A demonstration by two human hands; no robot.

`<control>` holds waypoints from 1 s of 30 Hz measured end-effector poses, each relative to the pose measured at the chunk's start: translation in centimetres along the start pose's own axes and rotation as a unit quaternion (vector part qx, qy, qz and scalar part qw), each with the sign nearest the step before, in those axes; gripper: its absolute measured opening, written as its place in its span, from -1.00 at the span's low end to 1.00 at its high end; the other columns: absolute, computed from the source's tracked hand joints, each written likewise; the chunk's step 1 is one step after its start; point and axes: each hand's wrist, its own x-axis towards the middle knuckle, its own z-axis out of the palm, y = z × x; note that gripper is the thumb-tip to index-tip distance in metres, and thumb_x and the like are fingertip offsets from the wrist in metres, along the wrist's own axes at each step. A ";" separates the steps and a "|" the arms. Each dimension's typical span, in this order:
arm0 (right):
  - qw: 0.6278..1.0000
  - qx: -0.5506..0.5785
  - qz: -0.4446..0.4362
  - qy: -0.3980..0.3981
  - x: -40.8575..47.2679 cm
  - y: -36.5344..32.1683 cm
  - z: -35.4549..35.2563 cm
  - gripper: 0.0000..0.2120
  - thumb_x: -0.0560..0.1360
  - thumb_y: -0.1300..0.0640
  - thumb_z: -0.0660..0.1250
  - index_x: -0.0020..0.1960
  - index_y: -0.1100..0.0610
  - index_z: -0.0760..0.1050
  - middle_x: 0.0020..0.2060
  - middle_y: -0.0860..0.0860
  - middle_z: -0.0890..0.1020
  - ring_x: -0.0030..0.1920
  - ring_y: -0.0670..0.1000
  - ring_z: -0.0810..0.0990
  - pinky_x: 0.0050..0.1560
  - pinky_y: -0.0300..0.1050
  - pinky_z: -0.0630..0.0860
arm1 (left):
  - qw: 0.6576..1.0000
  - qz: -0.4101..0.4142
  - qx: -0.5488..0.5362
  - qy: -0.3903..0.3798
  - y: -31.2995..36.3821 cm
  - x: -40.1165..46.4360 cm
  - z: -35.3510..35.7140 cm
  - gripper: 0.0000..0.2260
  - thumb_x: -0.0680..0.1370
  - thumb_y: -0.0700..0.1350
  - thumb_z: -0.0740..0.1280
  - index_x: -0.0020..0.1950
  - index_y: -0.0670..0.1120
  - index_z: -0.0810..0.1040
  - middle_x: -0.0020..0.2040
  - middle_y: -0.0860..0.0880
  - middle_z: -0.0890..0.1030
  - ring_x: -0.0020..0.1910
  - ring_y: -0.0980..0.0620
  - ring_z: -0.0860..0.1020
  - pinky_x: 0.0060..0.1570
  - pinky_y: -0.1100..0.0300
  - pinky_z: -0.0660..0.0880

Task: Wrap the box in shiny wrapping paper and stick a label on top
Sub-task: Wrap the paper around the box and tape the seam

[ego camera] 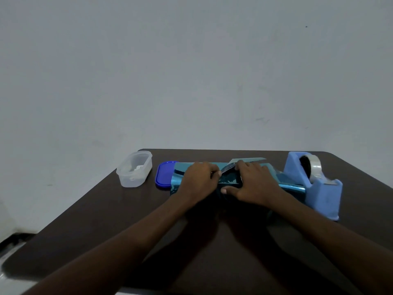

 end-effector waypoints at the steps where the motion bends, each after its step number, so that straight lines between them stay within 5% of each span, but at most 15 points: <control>1: 1.000 -0.001 0.003 0.001 0.1 0.1 0.0 -0.29 0.26 -0.55 0.11 0.09 0.01 0.35 0.02 -0.01 0.57 0.03 0.04 0.49 0.09 0.02 0.45 | 1.000 0.010 0.002 -0.017 -0.1 -0.1 -0.1 -0.73 0.58 0.03 0.23 -0.10 -0.06 0.66 -0.29 -0.02 0.65 -0.30 0.00 0.56 -0.19 0.08 0.50; 6: 1.000 -0.004 0.007 0.007 0.3 0.3 0.1 -0.38 0.32 -0.50 0.23 0.05 0.00 0.32 0.00 -0.02 0.55 -0.01 0.02 0.45 0.06 -0.02 0.45 | 0.993 0.053 0.048 -0.094 -0.4 -0.7 -0.7 -0.59 0.59 0.16 0.24 0.39 0.02 0.49 0.08 -0.02 0.67 0.00 -0.02 0.61 0.04 0.07 0.51; 13: 0.999 0.008 0.014 -0.039 0.5 0.4 -1.0 -0.26 0.28 -0.48 0.33 0.19 0.06 0.40 0.06 -0.01 0.57 0.05 0.03 0.51 0.05 -0.06 0.48 | 0.995 0.076 0.036 -0.052 -1.0 -1.1 -0.2 -0.66 0.59 0.06 0.28 0.35 0.05 0.53 0.21 -0.04 0.64 0.18 -0.04 0.58 0.16 0.03 0.50; 15: 0.995 0.054 0.020 -0.076 1.0 0.7 -3.1 -0.39 0.35 -0.38 0.39 0.12 0.08 0.46 -0.03 -0.01 0.58 -0.03 0.01 0.55 -0.05 -0.09 0.49 | 0.996 0.074 0.029 -0.047 -1.4 -1.3 -0.4 -0.65 0.58 0.10 0.30 0.35 0.06 0.53 0.26 -0.04 0.61 0.26 -0.04 0.55 0.21 0.01 0.49; 19: 0.993 0.088 0.077 0.030 3.6 3.9 -5.6 -0.81 0.51 0.05 0.39 0.08 0.07 0.54 0.01 0.04 0.63 0.02 0.07 0.58 -0.02 -0.09 0.47 | 0.996 0.072 0.020 -0.052 -1.7 -1.3 -0.2 -0.58 0.55 0.16 0.31 0.36 0.03 0.53 0.32 -0.04 0.56 0.33 -0.01 0.50 0.30 0.03 0.44; 24: 0.993 -0.022 0.034 -0.115 6.9 5.8 -4.1 -0.50 0.43 0.29 0.33 0.35 0.06 0.46 0.24 0.10 0.55 0.14 0.12 0.53 0.01 -0.09 0.47 | 0.996 0.067 0.023 -0.061 -2.2 -1.0 -0.1 -0.55 0.54 0.18 0.32 0.39 0.04 0.50 0.36 -0.02 0.52 0.38 0.04 0.45 0.37 0.04 0.38; 30: 0.999 -0.018 0.006 -0.043 8.2 6.0 -2.8 -0.84 0.41 0.26 0.39 -0.05 0.10 0.68 -0.14 0.04 0.71 -0.06 0.10 0.64 -0.09 -0.09 0.55 | 0.996 0.058 0.021 -0.063 -2.5 -0.6 0.1 -0.53 0.53 0.19 0.33 0.39 0.04 0.50 0.37 -0.01 0.50 0.40 0.05 0.43 0.40 0.05 0.35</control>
